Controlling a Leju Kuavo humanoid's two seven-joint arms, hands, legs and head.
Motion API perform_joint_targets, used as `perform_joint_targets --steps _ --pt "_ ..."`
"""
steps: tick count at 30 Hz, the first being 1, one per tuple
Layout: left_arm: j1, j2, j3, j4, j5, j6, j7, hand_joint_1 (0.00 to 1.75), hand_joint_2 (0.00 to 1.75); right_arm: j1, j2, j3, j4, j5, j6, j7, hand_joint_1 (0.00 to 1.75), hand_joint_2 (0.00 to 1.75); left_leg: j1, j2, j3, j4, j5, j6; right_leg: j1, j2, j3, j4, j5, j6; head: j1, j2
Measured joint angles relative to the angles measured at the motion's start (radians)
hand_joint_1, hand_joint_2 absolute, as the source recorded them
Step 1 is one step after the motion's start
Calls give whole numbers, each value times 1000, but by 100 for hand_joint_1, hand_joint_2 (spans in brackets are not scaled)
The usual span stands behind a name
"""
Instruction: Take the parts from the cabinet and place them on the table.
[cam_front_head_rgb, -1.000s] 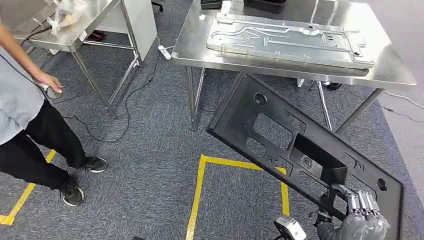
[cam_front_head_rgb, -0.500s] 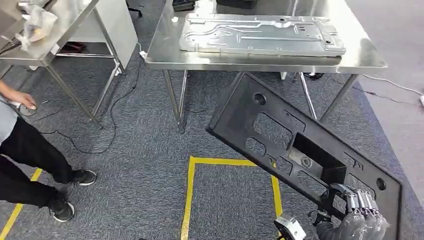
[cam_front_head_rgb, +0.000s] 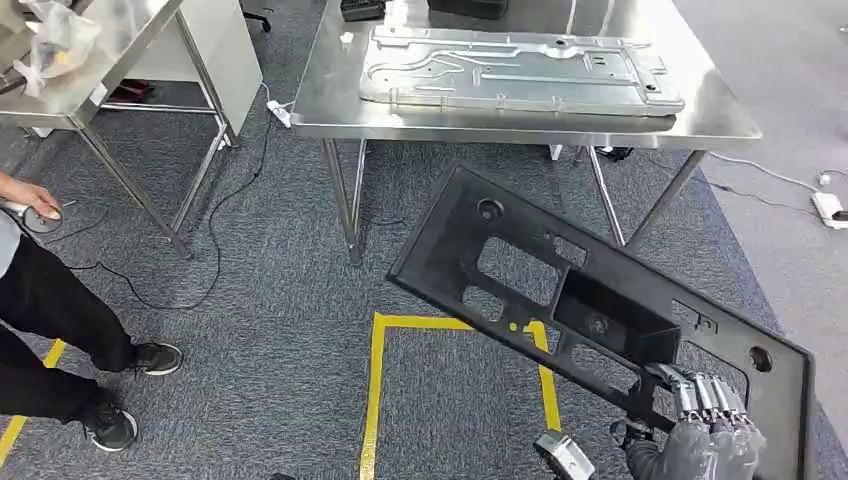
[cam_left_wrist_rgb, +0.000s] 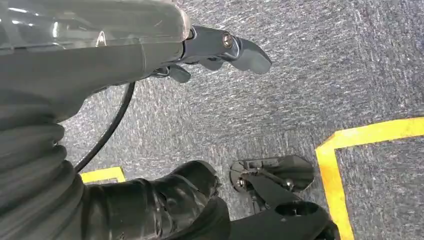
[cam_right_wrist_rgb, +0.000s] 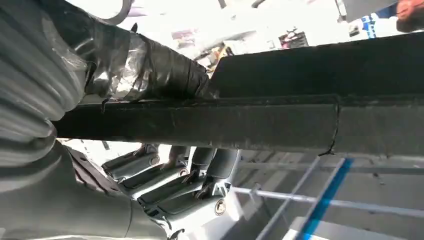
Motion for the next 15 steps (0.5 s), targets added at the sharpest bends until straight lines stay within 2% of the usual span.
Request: perform_joint_targets --steps 1,2,3,4,5,7,8,9,10,12,13,14,15 --pt "0 0 0 0 0 0 0 0 175 0 0 0 0 0 0 0 175 175 0 0 1 1 -1 -2 -2 -2 38 -72 42 -1 0 0" --pt "-1 0 0 0 0 -1 0 0 175 -1 0 0 -1 1 0 0 175 175 0 0 3 2 -3 -4 -3 -6 87 -167 84 -3 0 0" --pt "-1 0 0 0 0 -2 0 0 175 -1 0 0 -2 0 0 0 175 175 0 0 4 3 -5 -8 -2 -13 123 -241 96 -7 0 0" --pt "-2 0 0 0 0 -2 -1 0 175 -2 0 0 -3 -6 0 0 175 175 -7 0 2 7 -7 -16 7 -17 127 -255 85 -12 0 0" --pt "-2 0 0 0 0 -2 -1 0 175 -3 0 0 -3 -13 0 0 175 175 -6 0 1 6 -5 -24 8 -12 125 -254 90 -19 -1 0" --pt "-2 0 0 0 -1 -1 -1 0 175 -2 0 0 -3 -33 0 0 175 175 -4 2 5 -1 -2 -37 13 -8 123 -254 91 -27 -1 0" --pt "-3 0 0 0 -1 0 -2 0 175 -3 0 0 -3 -37 0 0 175 175 -4 3 7 0 -4 -45 5 -6 126 -266 98 -38 -1 0" --pt "-2 0 0 0 -1 0 -2 0 175 -3 0 0 -3 -39 0 0 175 175 1 -2 1 15 -18 -48 3 -8 131 -272 103 -44 -1 0" --pt "-2 0 0 0 -2 1 -2 0 175 -4 1 0 -3 -39 0 0 175 175 1 -3 -18 56 -50 -50 4 -8 130 -273 104 -52 -2 0" --pt "-2 0 0 0 -2 1 -2 0 175 -4 0 0 -2 -45 0 0 175 175 1 -4 -93 218 -135 -54 8 -8 125 -271 104 -58 -3 0" --pt "-1 0 0 0 -2 1 -2 0 175 -4 0 0 -2 -48 0 0 175 175 1 -4 -127 293 -162 -56 11 -8 123 -270 104 -60 -3 0" --pt "-1 0 0 0 -3 1 -3 0 175 -4 0 0 -1 -52 0 0 175 175 1 -4 -141 324 -161 -56 12 -7 123 -268 104 -60 -3 0" --pt "-1 0 0 0 -4 1 -3 0 175 -4 0 0 -1 -55 0 0 175 175 1 -4 -129 299 -134 -55 13 -6 123 -266 102 -61 -3 0"
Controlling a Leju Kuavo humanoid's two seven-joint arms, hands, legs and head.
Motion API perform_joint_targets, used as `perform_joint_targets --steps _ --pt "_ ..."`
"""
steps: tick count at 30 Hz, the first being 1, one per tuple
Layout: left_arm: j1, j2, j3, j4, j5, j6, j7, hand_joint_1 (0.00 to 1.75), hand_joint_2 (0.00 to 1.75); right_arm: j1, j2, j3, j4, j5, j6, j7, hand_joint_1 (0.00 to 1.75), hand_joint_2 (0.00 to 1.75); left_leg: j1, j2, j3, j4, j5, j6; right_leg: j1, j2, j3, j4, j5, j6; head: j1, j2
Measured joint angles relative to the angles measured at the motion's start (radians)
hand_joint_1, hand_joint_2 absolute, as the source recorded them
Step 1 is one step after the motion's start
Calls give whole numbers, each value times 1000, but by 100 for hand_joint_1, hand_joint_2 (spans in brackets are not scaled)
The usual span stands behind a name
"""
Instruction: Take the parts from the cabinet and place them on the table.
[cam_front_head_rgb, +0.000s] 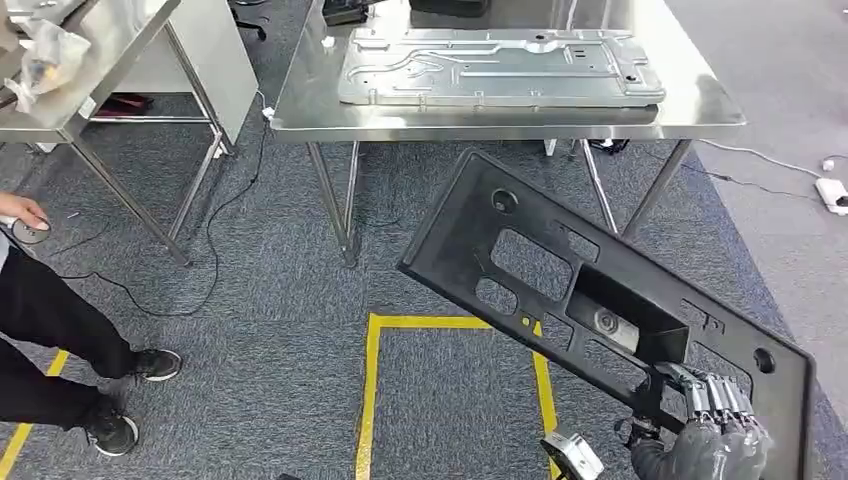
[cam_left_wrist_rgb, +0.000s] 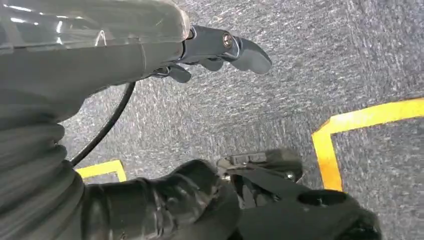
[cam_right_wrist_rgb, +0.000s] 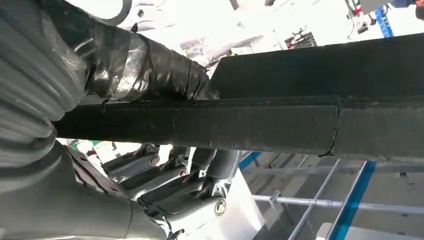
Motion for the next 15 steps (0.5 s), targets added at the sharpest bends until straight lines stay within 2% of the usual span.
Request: perform_joint_targets --steps 1,3,4,7,8,9,10,12,13,14,15 --pt "0 0 0 0 -1 0 0 0 175 0 0 0 0 -2 0 0 175 175 0 0 35 -70 44 3 0 2 1 3 -2 0 0 0" --pt "0 0 0 0 -1 0 0 0 175 0 0 0 0 -2 0 0 175 175 0 -3 123 -243 123 13 1 6 4 8 -6 5 0 0" --pt "-1 2 0 0 -1 0 0 0 175 -1 0 0 0 -3 0 0 175 175 -7 -8 142 -286 107 18 9 6 1 13 -10 10 0 0" --pt "-1 3 0 0 -2 0 -1 0 175 -1 0 0 0 -3 0 0 175 175 -11 -8 138 -287 114 29 3 8 -1 10 -5 25 0 0" --pt "-1 3 0 0 -4 0 -1 0 175 -1 0 0 -2 -5 0 0 175 175 -7 -7 139 -294 118 35 6 8 0 10 -6 30 0 0" --pt "-1 2 0 0 -5 0 -1 0 175 -1 0 0 -2 -6 0 0 175 175 0 -3 145 -304 126 44 2 8 -1 17 -15 35 0 0" --pt "-2 2 0 0 -6 0 -1 0 175 -2 -2 0 -3 -6 0 0 175 175 0 -3 146 -308 127 50 3 5 -13 48 -39 41 2 0" --pt "-3 1 -1 0 -8 0 -2 0 175 -3 -3 0 -3 -6 0 0 175 175 -1 -1 144 -308 127 54 -3 4 -84 195 -117 49 2 0" --pt "-2 1 -1 0 -8 0 -2 0 175 -3 -3 0 -3 -5 0 0 175 175 -1 1 144 -307 127 54 -6 4 -118 263 -141 53 2 0" --pt "-1 2 0 0 -8 0 -2 0 175 -3 -3 0 -2 -5 0 0 175 175 -1 2 143 -307 126 54 -8 4 -139 303 -145 56 2 0" --pt "-1 1 0 0 -8 0 -2 0 175 -3 -4 0 -2 -6 0 0 175 175 -1 1 145 -306 125 53 -11 3 -135 292 -123 58 2 0"
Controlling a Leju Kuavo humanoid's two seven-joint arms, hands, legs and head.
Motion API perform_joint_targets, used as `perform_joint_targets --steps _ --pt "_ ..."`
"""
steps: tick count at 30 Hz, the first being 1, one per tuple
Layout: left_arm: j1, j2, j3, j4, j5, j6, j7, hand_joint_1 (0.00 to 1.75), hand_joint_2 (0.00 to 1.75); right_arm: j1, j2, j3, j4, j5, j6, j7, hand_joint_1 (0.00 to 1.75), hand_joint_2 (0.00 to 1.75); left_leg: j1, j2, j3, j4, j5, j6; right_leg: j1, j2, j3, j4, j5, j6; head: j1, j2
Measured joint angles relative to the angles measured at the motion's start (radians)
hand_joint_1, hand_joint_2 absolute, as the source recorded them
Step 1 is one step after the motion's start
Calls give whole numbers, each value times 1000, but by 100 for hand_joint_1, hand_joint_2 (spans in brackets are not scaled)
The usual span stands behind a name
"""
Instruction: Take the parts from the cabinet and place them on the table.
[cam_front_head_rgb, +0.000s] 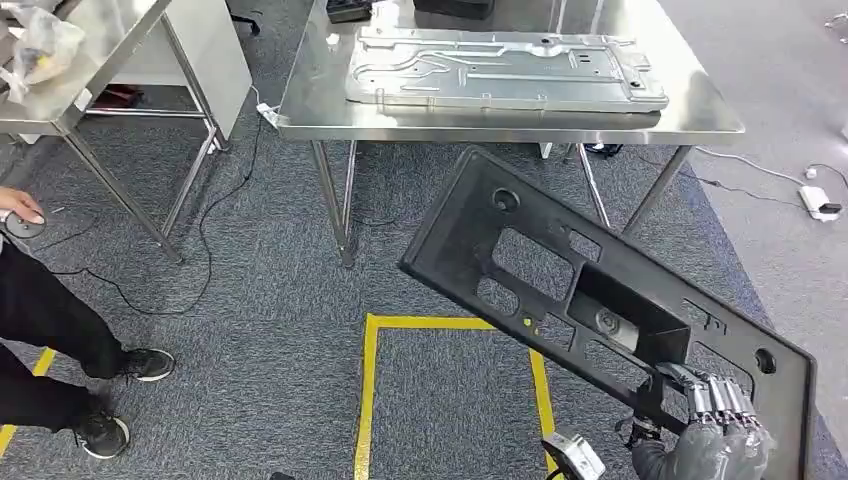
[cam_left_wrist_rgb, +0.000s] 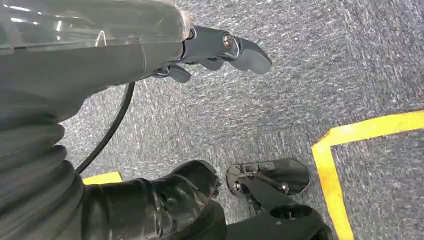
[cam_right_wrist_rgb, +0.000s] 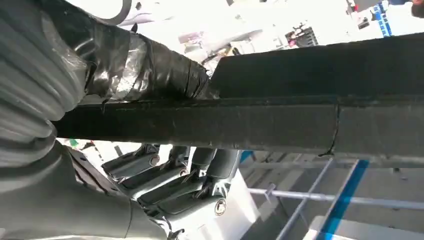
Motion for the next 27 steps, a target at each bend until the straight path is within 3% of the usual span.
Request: perform_joint_targets --steps 1,3,4,7,8,9,10,11,13,14,15,16,18,19,20,23,24,25,27 --pt "0 0 0 0 0 0 0 0 175 0 0 0 0 0 0 0 175 175 1 0 2 1 -1 -2 -3 0 24 -51 38 1 0 0" --pt "-2 -1 0 0 -1 3 0 0 175 -1 0 0 0 0 0 0 175 175 2 -2 6 6 -8 -11 -7 -7 113 -231 127 -2 0 0" --pt "-1 0 0 0 -1 5 -1 0 175 -3 -1 0 0 0 0 0 175 175 1 -1 5 7 -11 -16 -4 -11 132 -268 111 -5 0 0" --pt "-3 0 0 0 -1 10 -2 0 175 -3 -1 0 -1 -2 0 0 175 175 -3 1 4 6 -14 -36 8 -5 126 -276 111 -22 -2 0" --pt "-4 0 0 0 -2 10 -2 0 175 -3 -1 0 -2 -2 0 0 175 175 -3 2 7 3 -14 -41 7 -3 127 -279 113 -28 -1 0" --pt "-4 0 0 0 -2 11 -2 0 175 -3 -1 0 -3 -2 0 0 175 175 1 2 4 10 -22 -47 -3 -3 135 -290 118 -39 -2 0" --pt "-4 0 0 0 -2 11 -2 0 175 -3 -1 0 -3 -2 0 0 175 175 2 -1 -2 35 -38 -50 -1 -4 140 -294 116 -43 -1 0" --pt "-5 0 0 0 -2 11 -2 0 175 -4 -1 0 -3 -3 0 0 175 175 2 -1 -29 91 -70 -52 0 -6 141 -293 115 -51 -2 0" --pt "-3 0 0 0 -2 11 -3 0 175 -4 -1 0 -3 -3 0 0 175 175 2 -1 -121 266 -143 -56 6 -6 142 -292 111 -58 -2 0" --pt "-2 0 0 0 -2 11 -2 0 175 -4 -1 0 -3 -3 0 0 175 175 2 -1 -151 316 -150 -56 8 -4 142 -290 109 -60 -2 0" --pt "-1 0 0 0 -2 11 -3 0 175 -4 -1 0 -3 -3 0 0 175 175 2 -1 -159 319 -133 -54 10 -2 145 -290 106 -62 -2 0" --pt "-1 0 0 0 -2 11 -2 0 175 -4 -1 0 -3 -3 0 0 175 175 2 -1 -145 280 -95 -52 11 0 150 -289 103 -61 -2 0" --pt "-1 0 0 0 -2 11 -2 0 175 -4 -1 0 -3 -3 0 0 175 175 0 -3 -72 111 6 -41 14 4 165 -289 94 -58 -2 0" --pt "-1 1 0 0 -2 11 -2 0 175 -4 -1 0 -3 -3 0 0 175 175 -3 -5 -45 45 20 -32 14 4 170 -290 88 -54 -2 0" --pt "-1 2 0 0 -2 11 -2 0 175 -5 -1 0 -3 -3 0 0 175 175 -8 -6 -30 27 10 -28 21 4 166 -284 83 -46 -1 0" --pt "-2 3 -1 0 -3 11 -3 0 175 -5 -1 0 -3 -2 0 0 175 175 -13 -6 -32 24 4 -20 14 3 166 -292 82 -34 -2 0" --pt "-2 2 0 0 -2 11 -2 0 175 -6 -1 0 -5 -3 0 0 175 175 -2 -7 -22 8 9 -13 21 1 171 -292 77 -26 -2 0" --pt "0 1 -1 0 -3 11 -3 0 175 -5 -2 0 -7 -3 0 0 175 175 -1 -6 -11 -1 11 -9 17 0 171 -275 66 -21 -2 0" --pt "-4 0 -1 0 -4 10 -3 0 175 -9 -5 0 -10 -6 0 0 175 175 0 -3 -4 -4 7 2 11 -1 104 -152 8 -11 3 0"
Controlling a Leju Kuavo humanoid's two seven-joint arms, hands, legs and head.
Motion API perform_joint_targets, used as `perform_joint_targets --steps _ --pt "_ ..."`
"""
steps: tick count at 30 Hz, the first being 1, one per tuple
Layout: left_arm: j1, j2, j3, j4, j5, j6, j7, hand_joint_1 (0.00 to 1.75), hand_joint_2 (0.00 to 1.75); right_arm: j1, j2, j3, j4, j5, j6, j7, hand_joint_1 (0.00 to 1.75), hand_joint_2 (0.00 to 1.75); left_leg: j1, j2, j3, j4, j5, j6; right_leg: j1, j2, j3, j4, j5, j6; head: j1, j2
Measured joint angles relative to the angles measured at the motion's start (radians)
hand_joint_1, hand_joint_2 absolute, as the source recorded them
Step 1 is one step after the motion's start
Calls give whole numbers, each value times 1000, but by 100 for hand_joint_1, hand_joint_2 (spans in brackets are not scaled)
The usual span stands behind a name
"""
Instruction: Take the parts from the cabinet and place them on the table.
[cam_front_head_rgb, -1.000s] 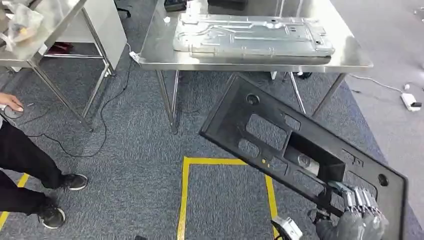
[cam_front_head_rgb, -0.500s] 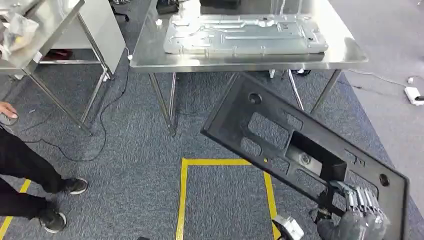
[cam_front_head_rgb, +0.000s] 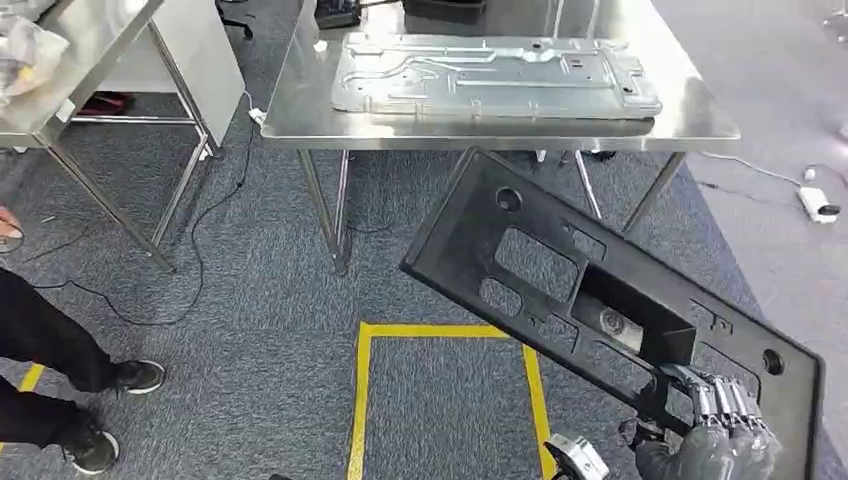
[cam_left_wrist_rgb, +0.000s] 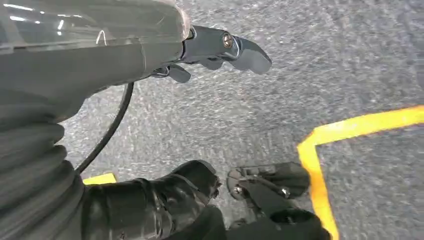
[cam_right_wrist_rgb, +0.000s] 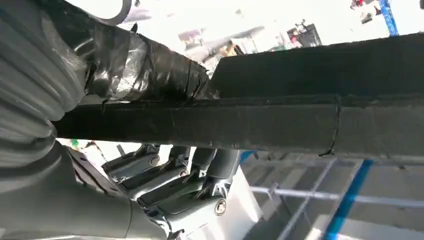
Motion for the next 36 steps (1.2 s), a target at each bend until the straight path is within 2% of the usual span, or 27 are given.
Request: perform_joint_targets --steps 2,3,4,6,7,8,9,11,13,14,16,17,18,19,20,22,23,24,26,28,29,30,32,33,34,35,36 --pt "-1 -1 0 0 0 0 0 0 175 0 -1 0 2 -1 0 0 175 175 0 0 5 1 -9 2 -6 0 -89 144 -41 7 0 0" --pt "0 -1 0 0 0 -1 1 0 175 0 -1 0 2 -3 0 0 175 175 0 0 10 2 -13 1 -9 -1 -109 161 -29 9 -1 0" --pt "2 0 0 0 0 -1 2 0 175 0 -1 0 2 -4 0 0 175 175 0 -1 17 2 -18 -1 -12 -1 -103 131 9 11 0 0" --pt "2 -1 0 0 0 -1 3 0 175 -1 -1 0 2 -4 0 0 175 175 1 -3 37 4 -33 -8 -17 -4 -40 -25 118 9 0 0" --pt "2 -1 0 0 0 -1 3 0 175 -1 -1 0 2 -4 0 0 175 175 1 -3 44 4 -41 -13 -17 -7 -14 -99 145 7 0 0" --pt "0 -1 0 0 0 -1 3 0 175 -3 -1 0 3 -3 0 0 175 175 -5 -3 42 7 -47 -22 -7 -8 -2 -106 128 3 1 0" --pt "-1 -1 0 0 0 -1 3 0 175 -4 -2 0 2 -3 0 0 175 175 -4 -3 40 8 -49 -27 -7 -5 4 -116 119 -5 -2 0" --pt "-2 -1 0 0 0 -1 3 0 175 -4 -2 0 2 -3 0 0 175 175 -4 1 44 1 -50 -36 -3 -2 1 -116 115 -14 -2 0" --pt "-4 0 0 0 0 0 3 0 175 -4 -1 0 2 -3 0 0 175 175 1 1 49 12 -65 -47 -12 -1 16 -131 115 -29 -2 0" --pt "-4 0 0 0 0 0 3 0 175 -5 -1 0 2 -3 0 0 175 175 1 0 30 61 -88 -48 -11 -3 24 -134 111 -36 -2 0" --pt "-4 0 0 0 0 0 3 0 175 -6 -1 0 2 -3 0 0 175 175 1 0 -64 226 -153 -52 -7 -5 31 -134 103 -48 -3 0" --pt "-2 0 0 0 0 0 3 0 175 -6 -1 0 2 -3 0 0 175 175 1 0 -108 295 -170 -53 -5 -5 34 -133 99 -50 -2 0" --pt "0 0 0 0 0 -1 4 0 175 -6 -1 0 2 -3 0 0 175 175 1 0 -138 330 -164 -52 -4 -3 39 -133 95 -50 -3 0" --pt "2 0 0 0 0 -2 4 0 175 -6 -1 0 2 -3 0 0 175 175 1 0 -145 314 -127 -50 -3 1 48 -133 89 -50 -2 0" --pt "2 0 0 0 0 -2 5 0 175 -6 -1 0 2 -4 0 0 175 175 1 0 -131 258 -76 -47 -1 3 58 -133 82 -49 -2 0" --pt "2 0 0 0 0 -3 4 0 175 -6 -1 0 2 -4 0 0 175 175 -3 -2 -69 86 36 -32 1 4 82 -133 67 -45 -2 0" --pt "4 2 0 0 0 -3 5 0 175 -7 -1 0 3 -5 0 0 175 175 -9 -4 -53 64 25 -24 4 4 79 -133 60 -40 -1 0" --pt "1 2 0 0 0 -3 5 0 175 -8 -2 0 2 -5 0 0 175 175 -10 -3 -45 35 16 -24 7 7 78 -128 54 -32 -3 0" --pt "-2 2 0 0 0 -4 5 0 175 -8 -2 0 2 -5 0 0 175 175 -14 -3 -47 41 11 -19 2 3 79 -136 52 -24 -3 0" --pt "1 2 0 0 0 -3 5 0 175 -8 -2 0 0 -6 0 0 175 175 -1 -4 -32 20 15 -12 1 2 88 -134 40 -12 -5 0" --pt "1 2 0 0 0 -3 4 0 175 -8 -2 0 0 -6 0 0 175 175 -1 -4 -23 14 13 -7 1 -1 80 -102 28 -7 1 0" --pt "0 2 0 0 0 -3 4 0 175 -9 -3 0 0 -7 0 0 175 175 -1 -4 -18 12 10 -3 0 0 48 -40 -2 -5 0 0" --pt "-1 1 0 0 -1 -3 4 0 175 -9 -3 0 0 -6 0 0 175 175 -1 -3 -10 12 1 3 -7 -1 -49 121 -58 3 0 0" --pt "-1 1 0 0 -1 -3 4 0 175 -9 -3 0 1 -7 0 0 175 175 -1 -3 -5 13 -5 2 -9 -1 -86 170 -61 6 1 0" --pt "1 2 0 0 -1 -3 4 0 175 -9 -4 0 2 -8 0 0 175 175 0 -3 4 13 -11 1 -12 -1 -99 167 -35 9 0 0" --pt "2 2 0 0 -1 -3 5 0 175 -9 -4 0 2 -8 0 0 175 175 1 -4 14 13 -19 -2 -16 -1 -89 122 9 11 0 0" --pt "3 1 0 0 -2 -3 5 0 175 -9 -4 0 2 -8 0 0 175 175 3 -5 26 14 -28 -7 -19 -3 -61 41 70 11 0 0"
